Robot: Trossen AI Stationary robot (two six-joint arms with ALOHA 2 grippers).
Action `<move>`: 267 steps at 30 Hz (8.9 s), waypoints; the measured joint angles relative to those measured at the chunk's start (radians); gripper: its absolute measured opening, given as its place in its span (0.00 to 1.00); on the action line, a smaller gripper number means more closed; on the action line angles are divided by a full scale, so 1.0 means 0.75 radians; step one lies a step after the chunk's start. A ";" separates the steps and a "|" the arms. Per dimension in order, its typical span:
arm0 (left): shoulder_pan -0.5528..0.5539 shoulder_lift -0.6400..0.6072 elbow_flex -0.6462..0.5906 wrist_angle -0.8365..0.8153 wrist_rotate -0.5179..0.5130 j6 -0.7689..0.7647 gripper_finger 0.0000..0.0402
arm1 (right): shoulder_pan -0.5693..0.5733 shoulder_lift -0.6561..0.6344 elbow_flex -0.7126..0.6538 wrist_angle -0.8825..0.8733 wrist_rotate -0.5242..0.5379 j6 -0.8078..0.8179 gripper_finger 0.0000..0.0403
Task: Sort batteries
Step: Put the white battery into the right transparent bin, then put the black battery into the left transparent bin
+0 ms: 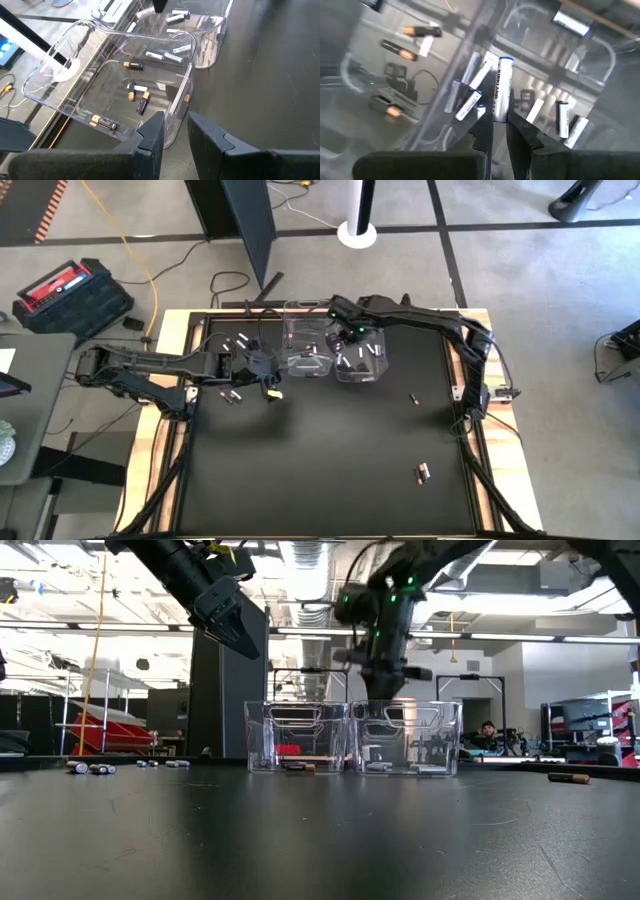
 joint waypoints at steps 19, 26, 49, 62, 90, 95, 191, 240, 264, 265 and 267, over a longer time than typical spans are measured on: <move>-0.001 0.000 0.000 -0.004 0.012 -0.061 0.20 | -0.055 0.150 -0.008 -0.045 -0.108 -0.046 0.16; 0.000 0.000 0.000 -0.004 0.012 -0.060 0.20 | -0.055 0.150 -0.008 -0.044 -0.108 -0.045 0.16; -0.001 0.000 0.000 -0.004 0.010 -0.060 0.20 | -0.040 0.150 -0.008 -0.042 -0.108 -0.078 0.17; -0.001 0.000 0.000 -0.005 0.010 -0.060 0.20 | -0.013 0.149 -0.008 -0.043 -0.108 -0.045 0.17; -0.001 0.000 0.000 -0.018 0.010 -0.060 0.20 | 0.056 -0.366 -0.008 -0.199 0.100 -0.073 0.45; -0.001 0.000 0.000 -0.018 0.010 -0.060 0.20 | 0.187 -0.529 -0.008 -0.389 0.298 -0.031 0.45; -0.001 0.000 0.000 -0.005 0.010 -0.140 0.20 | 0.603 -0.971 -1.051 -0.157 0.060 0.566 0.13; -0.008 -0.267 -0.001 -0.096 0.003 -0.185 0.20 | 0.038 0.690 0.833 -0.094 -0.184 -0.449 0.14; -0.008 -0.277 -0.001 -0.206 0.004 -0.185 0.20 | 0.040 0.697 0.835 -0.076 -0.184 -0.451 0.20; -0.008 -0.277 0.000 -0.217 0.004 -0.185 0.20 | 0.040 0.697 0.835 -0.076 -0.184 -0.449 0.21; -0.008 -0.277 0.000 -0.230 0.005 -0.184 0.20 | 0.040 0.697 0.835 -0.076 -0.184 -0.432 0.25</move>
